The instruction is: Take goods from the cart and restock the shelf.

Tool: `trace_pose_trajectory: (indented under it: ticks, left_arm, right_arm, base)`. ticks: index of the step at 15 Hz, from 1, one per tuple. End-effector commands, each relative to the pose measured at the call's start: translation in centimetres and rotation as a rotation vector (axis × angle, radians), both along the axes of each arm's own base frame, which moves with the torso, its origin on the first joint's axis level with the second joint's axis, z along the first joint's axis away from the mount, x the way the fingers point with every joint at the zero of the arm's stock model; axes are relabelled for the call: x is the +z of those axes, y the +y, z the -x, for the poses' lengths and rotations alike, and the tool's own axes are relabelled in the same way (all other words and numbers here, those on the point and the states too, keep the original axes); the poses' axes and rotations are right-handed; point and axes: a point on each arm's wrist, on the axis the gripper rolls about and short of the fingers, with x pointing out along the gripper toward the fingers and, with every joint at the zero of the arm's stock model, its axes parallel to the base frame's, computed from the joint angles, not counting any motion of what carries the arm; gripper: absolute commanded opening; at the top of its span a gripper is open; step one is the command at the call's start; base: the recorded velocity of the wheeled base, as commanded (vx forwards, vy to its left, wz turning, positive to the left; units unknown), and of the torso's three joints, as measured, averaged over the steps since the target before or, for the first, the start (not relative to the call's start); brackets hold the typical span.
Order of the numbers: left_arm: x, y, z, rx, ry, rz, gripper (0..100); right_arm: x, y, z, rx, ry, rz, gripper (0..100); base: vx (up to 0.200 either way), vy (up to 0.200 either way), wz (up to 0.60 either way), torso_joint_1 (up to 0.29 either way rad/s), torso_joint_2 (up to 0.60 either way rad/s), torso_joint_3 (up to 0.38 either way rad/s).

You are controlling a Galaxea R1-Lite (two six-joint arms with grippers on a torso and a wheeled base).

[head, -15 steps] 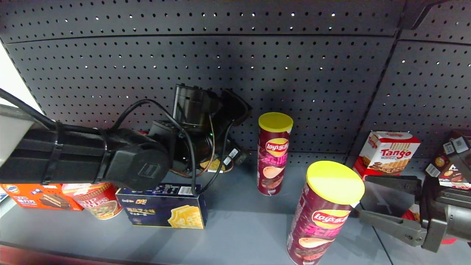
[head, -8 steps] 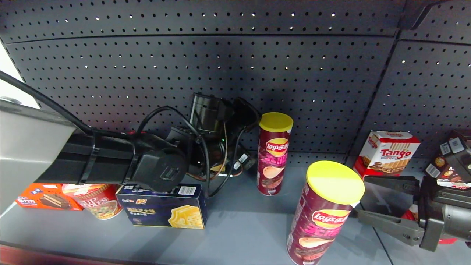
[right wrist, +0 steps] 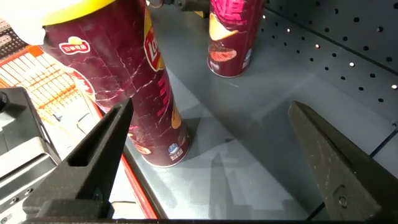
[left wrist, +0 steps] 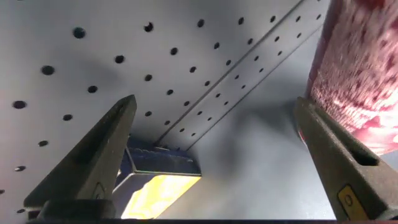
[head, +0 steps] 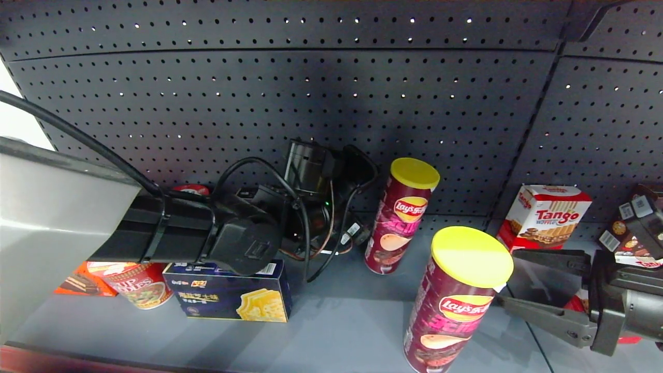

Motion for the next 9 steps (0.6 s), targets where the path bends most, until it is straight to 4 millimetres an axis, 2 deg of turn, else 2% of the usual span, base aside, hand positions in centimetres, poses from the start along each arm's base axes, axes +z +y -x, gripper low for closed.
trace_pose_trajectory:
  ticks: [1,9]
  left_arm:
    - [-0.24,0.01,-0.05,0.001,0.005,-0.004,100]
    - [-1.20,0.47,0.19,0.018,0.034,-0.024,100]
  right_arm:
    - [0.02,0.00,0.04,0.001,-0.002,0.000,100]
    - [-0.06,-0.10,0.03,-0.004,0.000,0.002,100]
  base:
    - [0.000,0.000,0.00,0.000,0.00,0.000]
    - [0.000,0.000,0.00,0.000,0.00,0.000]
